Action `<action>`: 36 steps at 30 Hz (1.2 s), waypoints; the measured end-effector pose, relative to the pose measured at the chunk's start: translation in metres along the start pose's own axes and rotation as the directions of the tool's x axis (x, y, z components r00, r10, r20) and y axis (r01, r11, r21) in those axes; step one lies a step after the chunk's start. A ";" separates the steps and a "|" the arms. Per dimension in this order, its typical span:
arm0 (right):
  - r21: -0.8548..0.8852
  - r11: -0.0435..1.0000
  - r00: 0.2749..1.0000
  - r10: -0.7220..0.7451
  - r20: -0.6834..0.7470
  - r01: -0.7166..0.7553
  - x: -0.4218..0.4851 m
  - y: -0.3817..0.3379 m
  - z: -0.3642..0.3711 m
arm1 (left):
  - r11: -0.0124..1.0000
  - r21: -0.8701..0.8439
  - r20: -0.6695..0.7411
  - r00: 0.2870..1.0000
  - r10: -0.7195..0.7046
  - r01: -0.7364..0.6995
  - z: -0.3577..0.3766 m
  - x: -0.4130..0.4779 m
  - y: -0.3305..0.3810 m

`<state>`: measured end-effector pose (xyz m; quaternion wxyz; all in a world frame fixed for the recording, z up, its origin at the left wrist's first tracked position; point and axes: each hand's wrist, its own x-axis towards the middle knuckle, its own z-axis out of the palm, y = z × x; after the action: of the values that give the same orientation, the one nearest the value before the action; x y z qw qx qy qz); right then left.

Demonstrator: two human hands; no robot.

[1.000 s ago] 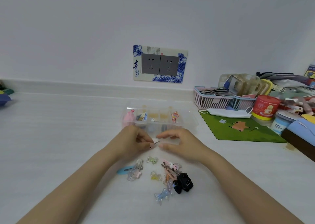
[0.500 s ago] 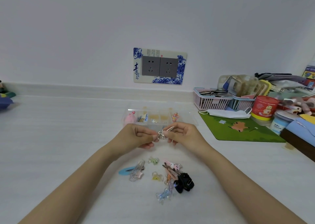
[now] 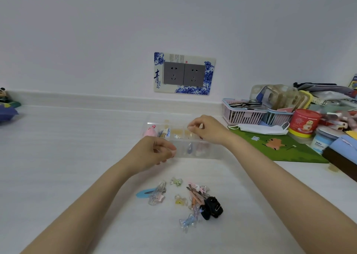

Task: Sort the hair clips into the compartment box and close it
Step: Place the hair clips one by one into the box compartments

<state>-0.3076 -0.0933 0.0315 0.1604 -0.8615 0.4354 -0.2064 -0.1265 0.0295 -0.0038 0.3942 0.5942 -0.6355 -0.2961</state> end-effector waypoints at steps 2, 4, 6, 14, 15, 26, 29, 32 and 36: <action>-0.011 1.000 0.991 -0.010 -0.135 0.009 -0.003 0.001 0.003 | 1.000 0.019 0.039 0.999 -0.019 0.018 -0.006 -0.001 0.004; 0.071 0.994 0.972 -0.062 -0.227 0.080 -0.015 -0.006 0.006 | 0.996 0.076 0.103 0.994 -0.043 0.035 -0.015 -0.004 0.008; 0.213 0.964 0.968 -0.112 -0.226 0.161 -0.034 -0.016 0.011 | 0.990 0.138 0.175 0.983 -0.064 0.040 -0.025 -0.010 0.010; 0.458 0.871 0.972 -0.228 0.054 0.179 -0.075 -0.027 0.040 | 0.903 0.426 0.329 0.922 -0.206 0.050 -0.038 -0.051 0.007; 0.460 0.870 0.974 -0.222 0.046 0.177 -0.074 -0.027 0.040 | 0.898 0.437 0.318 0.925 -0.209 0.052 -0.035 -0.055 0.005; 0.530 0.843 0.986 -0.151 0.066 0.094 -0.078 -0.024 0.046 | 0.982 0.186 0.167 0.986 -0.020 -0.012 -0.007 -0.052 -0.002; 0.555 0.829 0.986 -0.138 0.090 0.066 -0.080 -0.024 0.045 | 0.982 0.190 0.110 0.994 0.001 -0.022 -0.003 -0.046 -0.003; 0.474 0.877 0.976 -0.165 0.143 0.079 -0.082 -0.023 0.041 | 0.983 0.183 0.117 0.993 -0.002 -0.019 -0.009 -0.039 -0.004; 0.357 0.927 0.927 -0.229 0.297 0.115 -0.085 -0.022 0.037 | 0.991 0.123 0.175 0.984 0.024 -0.046 -0.017 -0.046 -0.001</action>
<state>-0.3196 -0.0076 -0.0091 0.3561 -0.8795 0.2822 -0.1417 -0.1120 0.0760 -0.0030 0.3041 0.5788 -0.6953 -0.2985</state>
